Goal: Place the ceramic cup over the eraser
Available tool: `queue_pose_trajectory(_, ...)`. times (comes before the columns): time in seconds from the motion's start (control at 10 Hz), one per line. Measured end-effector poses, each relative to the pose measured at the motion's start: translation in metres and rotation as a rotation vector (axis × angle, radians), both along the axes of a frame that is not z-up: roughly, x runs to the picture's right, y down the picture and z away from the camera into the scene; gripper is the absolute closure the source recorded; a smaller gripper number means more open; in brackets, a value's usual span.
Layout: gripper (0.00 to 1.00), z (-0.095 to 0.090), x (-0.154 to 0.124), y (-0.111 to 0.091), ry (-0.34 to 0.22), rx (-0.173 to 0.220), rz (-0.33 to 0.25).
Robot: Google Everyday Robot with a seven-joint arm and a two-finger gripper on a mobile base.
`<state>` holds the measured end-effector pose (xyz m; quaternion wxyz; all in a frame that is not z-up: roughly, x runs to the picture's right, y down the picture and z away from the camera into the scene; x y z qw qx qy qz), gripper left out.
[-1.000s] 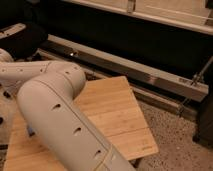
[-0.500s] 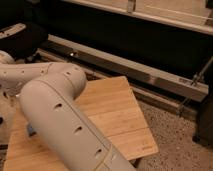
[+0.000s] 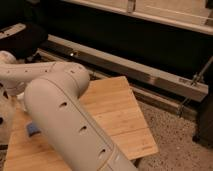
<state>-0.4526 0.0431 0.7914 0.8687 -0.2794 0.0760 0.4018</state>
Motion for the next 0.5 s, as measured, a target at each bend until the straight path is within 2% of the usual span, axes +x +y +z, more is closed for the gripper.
queue_pose_trajectory(0.5, 0.20, 0.0000, 0.0003, -0.0001, 0.000, -0.001, 0.001)
